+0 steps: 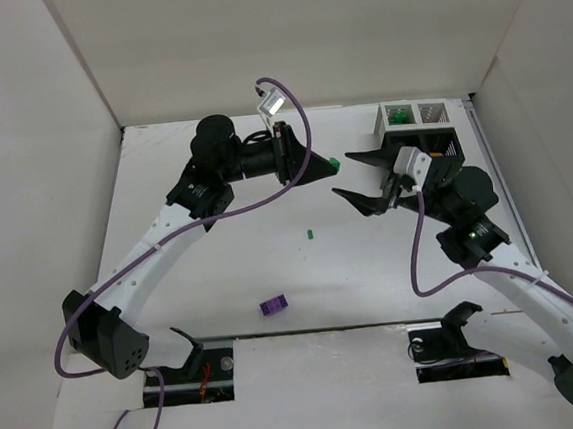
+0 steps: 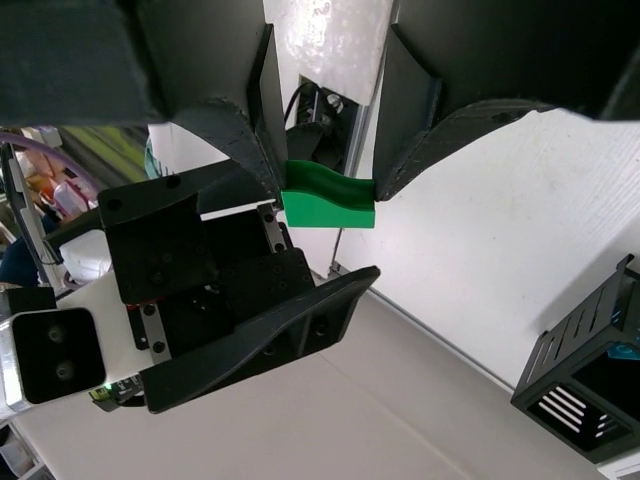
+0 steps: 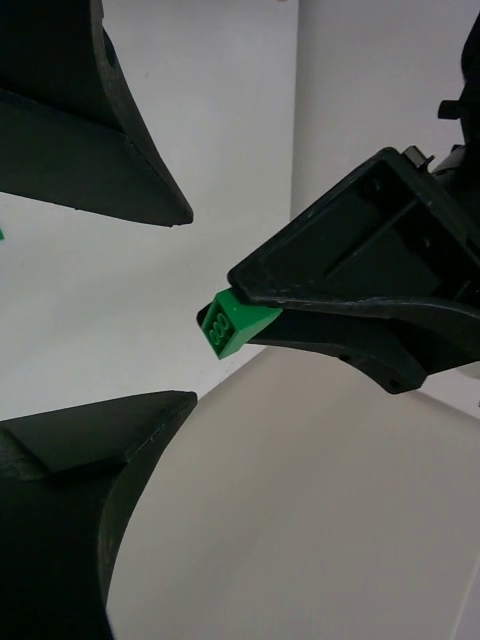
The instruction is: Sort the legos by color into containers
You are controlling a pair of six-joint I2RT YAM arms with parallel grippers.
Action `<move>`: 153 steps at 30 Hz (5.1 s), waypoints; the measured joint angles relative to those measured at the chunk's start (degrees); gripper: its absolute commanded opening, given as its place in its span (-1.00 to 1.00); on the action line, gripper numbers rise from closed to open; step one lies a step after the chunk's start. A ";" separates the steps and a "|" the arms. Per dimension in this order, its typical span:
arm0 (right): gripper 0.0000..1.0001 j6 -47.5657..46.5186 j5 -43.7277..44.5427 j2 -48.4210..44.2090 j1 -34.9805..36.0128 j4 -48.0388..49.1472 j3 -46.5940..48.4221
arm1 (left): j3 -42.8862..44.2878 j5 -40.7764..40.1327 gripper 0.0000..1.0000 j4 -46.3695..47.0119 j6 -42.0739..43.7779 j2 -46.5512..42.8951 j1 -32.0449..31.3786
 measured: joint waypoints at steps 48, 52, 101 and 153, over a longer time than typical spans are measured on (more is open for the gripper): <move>-0.86 -3.06 17.51 7.19 3.87 -0.72 7.28 | -3.45 -8.76 1.00 -2.89 3.28 -4.85 0.26; -0.86 -0.94 22.12 11.34 -0.57 -4.17 11.85 | -3.45 -19.63 1.00 -8.74 6.27 -5.81 0.13; -0.48 12.13 38.29 63.01 -26.18 -34.40 58.45 | -14.71 -55.78 1.00 -26.60 5.75 -10.80 6.43; -0.47 31.87 46.38 59.14 16.59 -40.39 24.96 | -33.94 -55.63 1.00 -36.39 -7.58 -28.87 8.31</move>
